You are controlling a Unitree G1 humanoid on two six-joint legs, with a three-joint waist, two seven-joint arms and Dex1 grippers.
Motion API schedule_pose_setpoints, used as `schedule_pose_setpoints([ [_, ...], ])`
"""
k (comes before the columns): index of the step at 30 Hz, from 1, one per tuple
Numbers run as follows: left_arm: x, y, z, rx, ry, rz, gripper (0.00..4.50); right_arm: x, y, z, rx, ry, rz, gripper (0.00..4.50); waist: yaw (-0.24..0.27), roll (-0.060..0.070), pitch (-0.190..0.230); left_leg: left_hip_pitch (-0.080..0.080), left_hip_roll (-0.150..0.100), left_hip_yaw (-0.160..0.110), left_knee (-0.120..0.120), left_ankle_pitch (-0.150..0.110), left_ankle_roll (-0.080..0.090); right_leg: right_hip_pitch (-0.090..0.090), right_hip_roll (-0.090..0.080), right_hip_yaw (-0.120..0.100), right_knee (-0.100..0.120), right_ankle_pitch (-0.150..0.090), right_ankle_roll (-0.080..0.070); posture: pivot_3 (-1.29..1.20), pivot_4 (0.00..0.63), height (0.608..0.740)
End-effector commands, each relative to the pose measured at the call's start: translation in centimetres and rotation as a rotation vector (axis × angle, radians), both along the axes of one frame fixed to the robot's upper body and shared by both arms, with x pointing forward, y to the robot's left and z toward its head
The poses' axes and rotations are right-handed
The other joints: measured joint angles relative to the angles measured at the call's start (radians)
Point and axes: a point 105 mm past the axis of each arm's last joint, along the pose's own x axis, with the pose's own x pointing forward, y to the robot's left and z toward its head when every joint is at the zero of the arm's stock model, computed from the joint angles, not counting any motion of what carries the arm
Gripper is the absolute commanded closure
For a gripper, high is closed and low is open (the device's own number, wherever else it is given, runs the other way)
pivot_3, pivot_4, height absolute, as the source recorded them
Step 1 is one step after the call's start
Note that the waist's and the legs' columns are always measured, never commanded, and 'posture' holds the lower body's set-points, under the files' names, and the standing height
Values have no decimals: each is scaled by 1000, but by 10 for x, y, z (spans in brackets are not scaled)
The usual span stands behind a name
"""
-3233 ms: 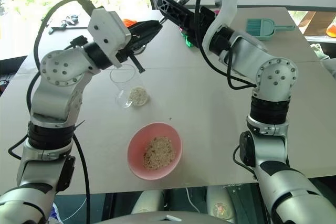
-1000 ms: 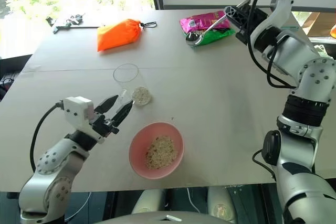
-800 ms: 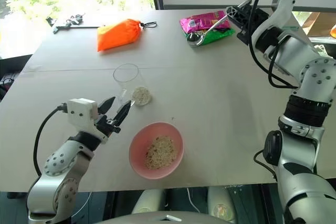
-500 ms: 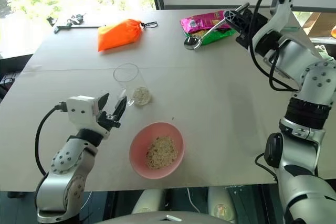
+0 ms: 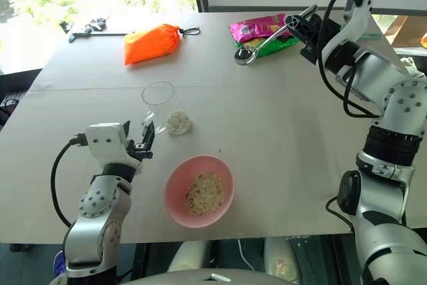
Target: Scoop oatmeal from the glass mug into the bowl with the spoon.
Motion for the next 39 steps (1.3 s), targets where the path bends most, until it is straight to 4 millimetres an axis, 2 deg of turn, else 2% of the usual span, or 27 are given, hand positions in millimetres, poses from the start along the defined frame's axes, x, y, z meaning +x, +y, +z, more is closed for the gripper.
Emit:
schedule_pose_setpoints([
  [1, 0, 12, 7, 29, -35, 76, 1749, -9, 2, 14, -3, -72, 10, 4500, 0, 0, 0, 0, 0, 0, 0, 0, 0, 0, 0, 0, 0, 0, 0, 0, 150, 740],
  [11, 18, 32, 13, 70, -60, 127, 1749, -10, 4, 12, -8, -68, 17, 4500, 0, 0, 0, 0, 0, 0, 0, 0, 0, 0, 0, 0, 0, 0, 0, 0, 150, 740],
  [26, 29, 24, 13, 77, -73, 49, 1749, -11, 6, 9, -15, -64, 17, 4500, 0, 0, 0, 0, 0, 0, 0, 0, 0, 0, 0, 0, 0, 0, 0, 0, 150, 740],
  [27, 29, 25, 13, 78, -75, 47, 2308, -11, 6, 9, -15, -63, 17, 4500, 0, 0, 0, 0, 0, 0, 0, 0, 0, 0, 0, 0, 0, 0, 0, 0, 150, 740],
  [28, 30, 25, 13, 79, -77, 47, 2353, -12, 6, 9, -15, -63, 18, 4500, 0, 0, 0, 0, 0, 0, 0, 0, 0, 0, 0, 0, 0, 0, 0, 0, 150, 740],
  [33, 30, 25, 16, 85, -87, 44, 4464, -12, 7, 8, -16, -64, 19, 4500, 0, 0, 0, 0, 0, 0, 0, 0, 0, 0, 0, 0, 0, 0, 0, 0, 150, 740],
  [39, 29, 25, 18, 87, -94, 45, 4464, -12, 8, 7, -21, -62, 21, 4500, -1, 0, 0, 0, 0, 0, 0, 0, 0, 0, 0, 0, 0, 0, 0, 0, 150, 740],
])
